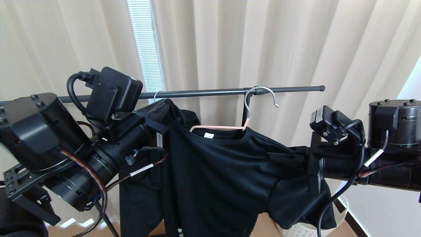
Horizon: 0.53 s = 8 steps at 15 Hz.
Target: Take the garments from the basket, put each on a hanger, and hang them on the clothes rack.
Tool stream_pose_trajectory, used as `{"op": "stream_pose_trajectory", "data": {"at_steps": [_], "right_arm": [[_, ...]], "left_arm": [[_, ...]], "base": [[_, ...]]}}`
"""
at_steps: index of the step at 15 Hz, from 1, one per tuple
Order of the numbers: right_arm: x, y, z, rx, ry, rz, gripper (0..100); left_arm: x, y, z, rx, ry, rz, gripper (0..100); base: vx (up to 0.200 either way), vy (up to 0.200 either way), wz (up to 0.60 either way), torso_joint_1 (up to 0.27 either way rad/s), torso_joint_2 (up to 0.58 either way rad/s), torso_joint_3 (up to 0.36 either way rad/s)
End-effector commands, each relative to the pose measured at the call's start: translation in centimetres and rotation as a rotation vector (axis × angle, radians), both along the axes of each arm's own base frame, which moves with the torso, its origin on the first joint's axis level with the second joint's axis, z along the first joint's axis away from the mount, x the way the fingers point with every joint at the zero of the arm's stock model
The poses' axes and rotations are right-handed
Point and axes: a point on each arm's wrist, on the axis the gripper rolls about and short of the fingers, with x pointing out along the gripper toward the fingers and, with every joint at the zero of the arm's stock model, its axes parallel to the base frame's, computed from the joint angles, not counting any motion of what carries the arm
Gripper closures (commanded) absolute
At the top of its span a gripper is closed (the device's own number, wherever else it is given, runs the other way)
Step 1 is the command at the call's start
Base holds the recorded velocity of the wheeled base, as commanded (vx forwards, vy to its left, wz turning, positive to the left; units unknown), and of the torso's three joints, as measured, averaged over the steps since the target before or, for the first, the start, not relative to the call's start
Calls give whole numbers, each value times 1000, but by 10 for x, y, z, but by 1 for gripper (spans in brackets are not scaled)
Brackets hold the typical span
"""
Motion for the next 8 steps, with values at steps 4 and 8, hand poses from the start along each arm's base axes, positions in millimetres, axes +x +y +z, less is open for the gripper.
{"op": "stream_pose_trajectory", "data": {"at_steps": [4, 8], "right_arm": [[5, 13, -1, 4, 5, -20, 100], [11, 36, -22, 65, 19, -35, 100]], "left_arm": [[-9, -13, 12, -16, -7, -60, 100], [-9, -21, 19, -57, 17, -107, 100]], "base": [[0, 0, 0, 0, 0, 0], [0, 0, 0, 0, 0, 0]]}}
